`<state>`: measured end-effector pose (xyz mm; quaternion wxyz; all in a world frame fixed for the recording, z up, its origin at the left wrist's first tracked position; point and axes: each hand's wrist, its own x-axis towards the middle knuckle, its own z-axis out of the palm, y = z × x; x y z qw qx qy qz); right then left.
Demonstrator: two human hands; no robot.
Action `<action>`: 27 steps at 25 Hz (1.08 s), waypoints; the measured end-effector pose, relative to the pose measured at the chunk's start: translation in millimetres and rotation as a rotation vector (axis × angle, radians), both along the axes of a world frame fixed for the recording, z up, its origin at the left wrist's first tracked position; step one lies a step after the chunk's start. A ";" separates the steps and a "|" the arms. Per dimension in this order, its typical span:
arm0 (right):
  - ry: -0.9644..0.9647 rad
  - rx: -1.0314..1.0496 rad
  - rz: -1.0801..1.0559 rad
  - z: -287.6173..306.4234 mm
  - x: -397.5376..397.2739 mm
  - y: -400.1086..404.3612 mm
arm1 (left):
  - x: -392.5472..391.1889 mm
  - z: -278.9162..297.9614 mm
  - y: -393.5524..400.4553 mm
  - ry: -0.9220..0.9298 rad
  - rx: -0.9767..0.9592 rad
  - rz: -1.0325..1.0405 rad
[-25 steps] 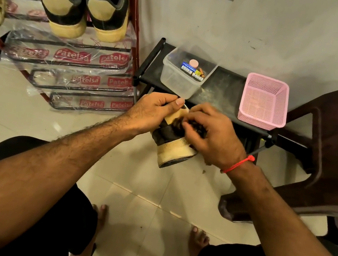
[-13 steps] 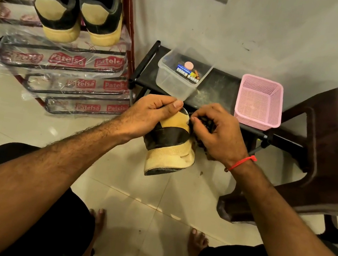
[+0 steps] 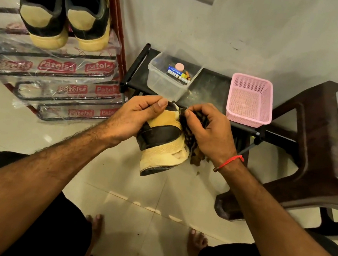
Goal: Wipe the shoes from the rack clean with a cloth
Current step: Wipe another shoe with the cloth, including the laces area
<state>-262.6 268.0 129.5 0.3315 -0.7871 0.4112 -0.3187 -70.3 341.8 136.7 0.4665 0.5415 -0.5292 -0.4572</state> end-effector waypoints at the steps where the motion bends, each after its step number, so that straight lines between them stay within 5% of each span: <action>1: -0.063 -0.036 0.081 8.0 2.4 9.6 | 0.0 0.8 0.1 0.017 -0.005 0.005; 4: -0.128 -0.241 0.378 25.5 5.9 28.2 | 1.5 -0.9 -0.1 0.055 -0.027 0.001; 6: -0.053 -0.292 0.266 17.6 4.5 13.3 | -1.1 0.9 0.8 0.047 -0.037 -0.015; 10: 0.125 0.001 -0.021 -6.3 -7.8 -13.5 | -4.2 3.3 -0.3 -0.006 -0.007 0.017; 16: 0.083 0.083 -0.056 -1.9 1.9 -8.3 | -1.8 -9.8 -8.5 -0.174 0.197 0.051; 20: 0.148 -0.103 0.031 12.9 11.2 5.9 | -2.6 -14.9 -11.5 -0.159 0.281 0.142; 27: 0.359 -0.424 0.262 -8.8 19.9 36.0 | -5.1 -9.6 -23.6 0.367 0.386 0.459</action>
